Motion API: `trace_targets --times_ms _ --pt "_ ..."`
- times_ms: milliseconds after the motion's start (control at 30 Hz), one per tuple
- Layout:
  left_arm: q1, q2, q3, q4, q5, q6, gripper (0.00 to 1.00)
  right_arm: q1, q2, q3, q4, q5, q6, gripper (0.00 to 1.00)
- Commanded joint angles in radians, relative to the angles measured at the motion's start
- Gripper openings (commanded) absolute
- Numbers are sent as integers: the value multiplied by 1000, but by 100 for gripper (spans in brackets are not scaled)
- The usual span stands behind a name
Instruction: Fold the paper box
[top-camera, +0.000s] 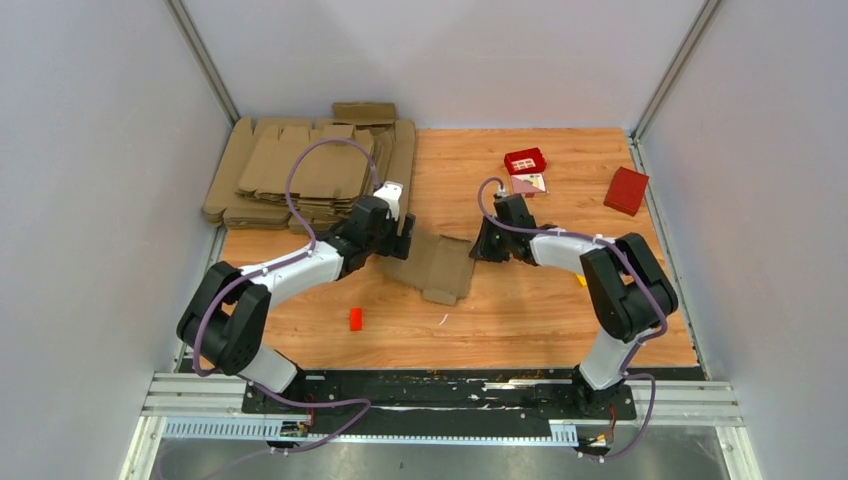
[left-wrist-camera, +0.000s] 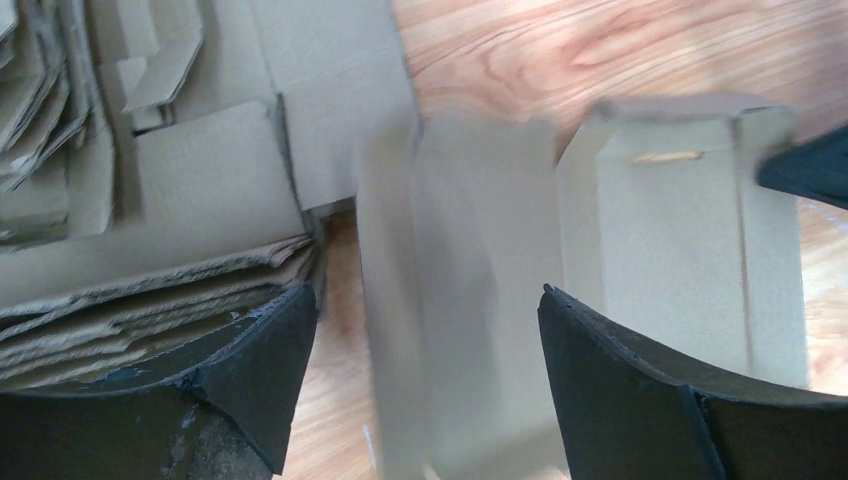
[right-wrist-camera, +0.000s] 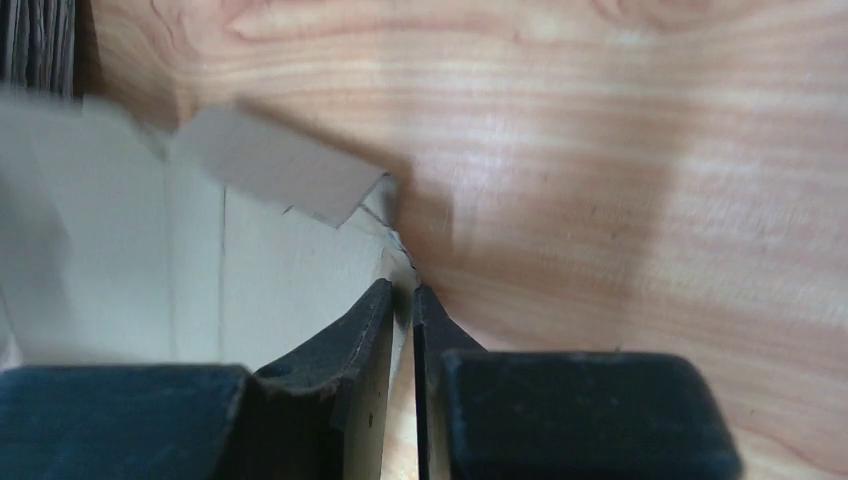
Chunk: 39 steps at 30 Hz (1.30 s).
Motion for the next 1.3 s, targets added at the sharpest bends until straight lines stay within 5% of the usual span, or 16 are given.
trace_targets --times_ms 0,200,433,533,733,967,1267 --pt "2 -12 -29 119 129 3 86 -20 65 93 -106 44 -84 14" --pt "2 -2 -51 202 309 -24 76 -50 31 54 -49 -14 -103 26" --pt "2 -1 -39 133 209 -34 75 -81 -59 -60 12 -109 -123 54" --pt "1 -39 -51 118 179 -23 75 -80 -104 -91 -1 -114 -144 56" --pt "2 -162 -143 121 147 -7 76 -71 -130 -128 32 -209 -165 45" --pt "1 -217 -249 145 124 -28 77 -62 -82 -99 39 -250 -168 1" --pt "12 -217 -284 180 102 -91 85 -63 -273 -174 30 -47 -166 0"
